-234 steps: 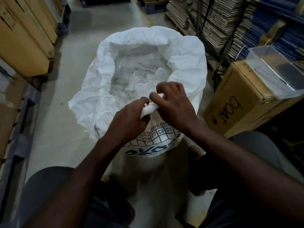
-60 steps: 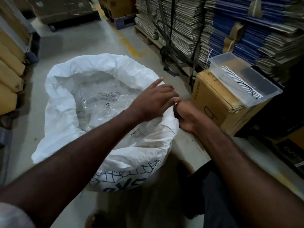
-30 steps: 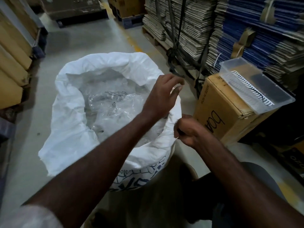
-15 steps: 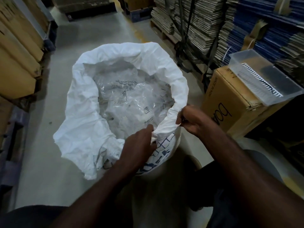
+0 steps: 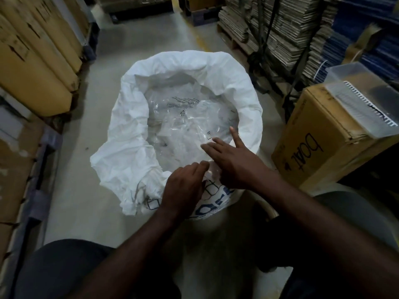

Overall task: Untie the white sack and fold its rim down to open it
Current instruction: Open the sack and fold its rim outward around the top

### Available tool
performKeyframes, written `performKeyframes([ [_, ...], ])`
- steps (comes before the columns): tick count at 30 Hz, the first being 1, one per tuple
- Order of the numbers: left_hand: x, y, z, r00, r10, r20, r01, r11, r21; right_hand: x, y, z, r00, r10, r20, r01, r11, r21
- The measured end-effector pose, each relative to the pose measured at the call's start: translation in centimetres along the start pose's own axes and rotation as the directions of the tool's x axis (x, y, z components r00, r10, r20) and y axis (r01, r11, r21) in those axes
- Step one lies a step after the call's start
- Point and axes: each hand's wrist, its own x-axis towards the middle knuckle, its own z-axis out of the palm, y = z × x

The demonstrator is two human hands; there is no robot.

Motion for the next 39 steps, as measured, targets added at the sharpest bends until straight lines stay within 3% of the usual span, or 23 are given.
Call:
performKeyframes([
  [4, -0.9, -1.3, -0.7, 0.999, 0.045, 0.003, -0.045, 0.996, 0.071, 0.3, -0.1, 0.9, 0.989, -0.054, 0.135, 0.052, 0.999, 0.018],
  [7, -0.9, -1.4, -0.8, 0.998, 0.058, 0.004, -0.059, 0.994, 0.087, 0.4, -0.5, 1.8, 0.998, -0.061, 0.000, 0.060, 0.998, -0.026],
  [11, -2.0, -2.4, -1.7, 0.993, 0.026, 0.115, -0.043, 0.987, 0.155, 1.1, -0.3, 1.3, 0.982, 0.004, -0.188, -0.010, 1.000, -0.029],
  [17, -1.6, -5.0, -4.1, 0.998, -0.035, 0.055, 0.018, 0.959, 0.281, 0.9, -1.4, 1.6, 0.965, 0.044, -0.260, -0.065, 0.995, -0.073],
  [22, -1.0, -6.0, -4.6, 0.986, 0.010, -0.165, 0.028, 0.973, 0.230, 0.8, -3.8, 0.3, 0.949, 0.010, -0.314, -0.045, 0.994, -0.103],
  [26, -1.0, -5.3, -4.6, 0.974, 0.119, -0.194, -0.084, 0.980, 0.183, 1.3, -6.9, -0.4, 0.942, -0.017, -0.336, 0.008, 1.000, -0.028],
  [30, -1.3, -4.7, -5.7, 0.986, 0.039, -0.161, -0.034, 0.999, 0.033, 2.9, -6.9, -0.9, 0.945, 0.113, -0.308, -0.113, 0.993, 0.016],
  [32, -2.3, -5.0, -7.4, 0.985, -0.080, -0.151, 0.069, 0.994, -0.079, 3.1, -6.9, -0.8, 0.953, 0.123, -0.276, -0.129, 0.992, -0.003],
  [34, -3.4, -6.0, -9.5, 0.920, -0.326, -0.220, 0.283, 0.937, -0.205, 3.0, -7.4, -0.4, 0.957, 0.114, -0.268, -0.120, 0.993, -0.006],
  [35, -4.1, -7.0, -10.3, 0.842, -0.475, -0.257, 0.416, 0.874, -0.250, 3.0, -7.7, -0.2, 0.956, 0.113, -0.271, -0.117, 0.993, 0.002],
  [37, -5.5, -9.1, -11.4, 0.603, -0.772, -0.200, 0.696, 0.632, -0.341, 2.9, -8.1, -0.2, 0.955, 0.121, -0.271, -0.120, 0.993, 0.021],
  [39, -7.3, -11.8, -11.4, 0.332, -0.941, 0.062, 0.842, 0.266, -0.469, 2.8, -8.3, -0.4, 0.962, 0.110, -0.251, -0.105, 0.994, 0.033],
])
